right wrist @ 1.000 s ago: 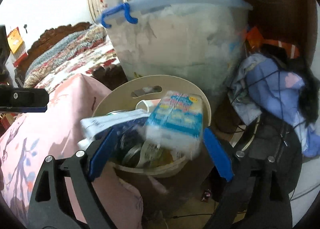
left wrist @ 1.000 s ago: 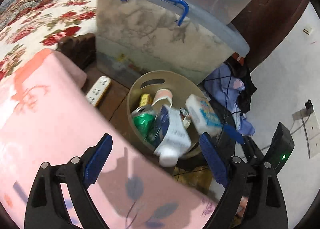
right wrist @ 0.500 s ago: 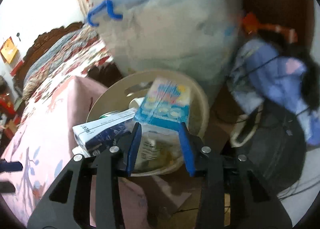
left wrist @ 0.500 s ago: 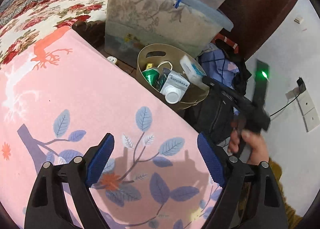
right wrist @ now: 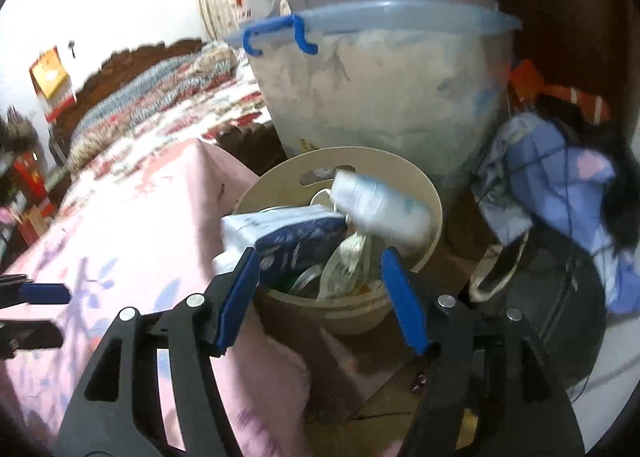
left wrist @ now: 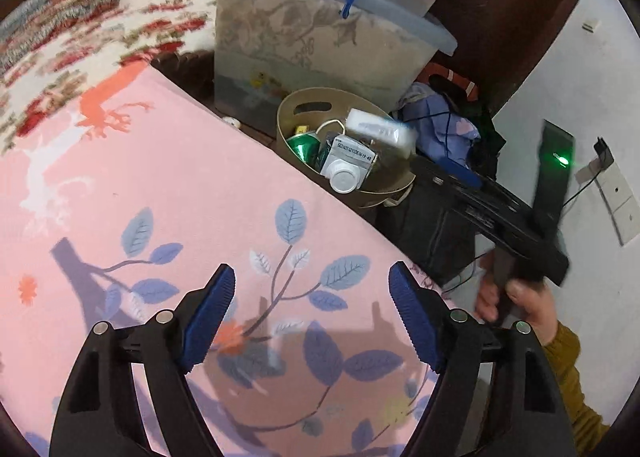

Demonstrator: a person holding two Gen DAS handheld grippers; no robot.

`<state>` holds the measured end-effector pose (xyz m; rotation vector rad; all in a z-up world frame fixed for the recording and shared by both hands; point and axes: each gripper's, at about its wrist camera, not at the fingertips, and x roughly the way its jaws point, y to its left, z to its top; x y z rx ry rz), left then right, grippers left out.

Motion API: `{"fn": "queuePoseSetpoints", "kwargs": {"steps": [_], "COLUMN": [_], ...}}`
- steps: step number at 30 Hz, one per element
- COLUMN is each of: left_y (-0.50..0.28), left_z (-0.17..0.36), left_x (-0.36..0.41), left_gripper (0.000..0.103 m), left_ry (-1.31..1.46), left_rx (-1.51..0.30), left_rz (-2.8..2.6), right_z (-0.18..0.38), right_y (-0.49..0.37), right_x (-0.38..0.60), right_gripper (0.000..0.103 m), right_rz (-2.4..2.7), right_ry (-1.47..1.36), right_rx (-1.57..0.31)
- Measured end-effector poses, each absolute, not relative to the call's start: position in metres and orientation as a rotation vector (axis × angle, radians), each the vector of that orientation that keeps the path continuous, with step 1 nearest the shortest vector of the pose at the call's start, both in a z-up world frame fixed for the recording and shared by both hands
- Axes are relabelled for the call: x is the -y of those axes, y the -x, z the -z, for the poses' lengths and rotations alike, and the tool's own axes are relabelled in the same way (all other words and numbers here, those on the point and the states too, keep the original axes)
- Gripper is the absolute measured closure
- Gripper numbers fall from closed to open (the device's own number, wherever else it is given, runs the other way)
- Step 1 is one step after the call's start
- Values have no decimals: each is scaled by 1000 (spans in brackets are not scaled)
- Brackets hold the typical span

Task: Collect trash

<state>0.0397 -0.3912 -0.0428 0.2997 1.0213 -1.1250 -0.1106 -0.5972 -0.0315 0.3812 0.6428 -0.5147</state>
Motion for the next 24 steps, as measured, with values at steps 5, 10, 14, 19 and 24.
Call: {"fn": "queuePoseSetpoints", "kwargs": {"steps": [5, 10, 14, 19, 24], "left_y": [-18, -5, 1, 5, 7], "left_z": [25, 10, -4, -17, -19], "left_x": [362, 335, 310, 275, 248], "left_gripper": [27, 21, 13, 9, 9], "left_ry": [-345, -370, -348, -319, -308], "left_rx": [-917, -842, -787, -713, -688], "left_rz": [1107, 1073, 1034, 960, 918], "right_z": [33, 34, 28, 14, 4], "right_y": [156, 186, 195, 191, 185], "right_x": [570, 532, 500, 459, 425], "right_gripper": [38, 38, 38, 27, 19], "right_rz": [494, 473, 459, 454, 447], "right_ry": [-529, -642, -710, -696, -673], "right_rx": [-582, -544, -506, -478, -462]}}
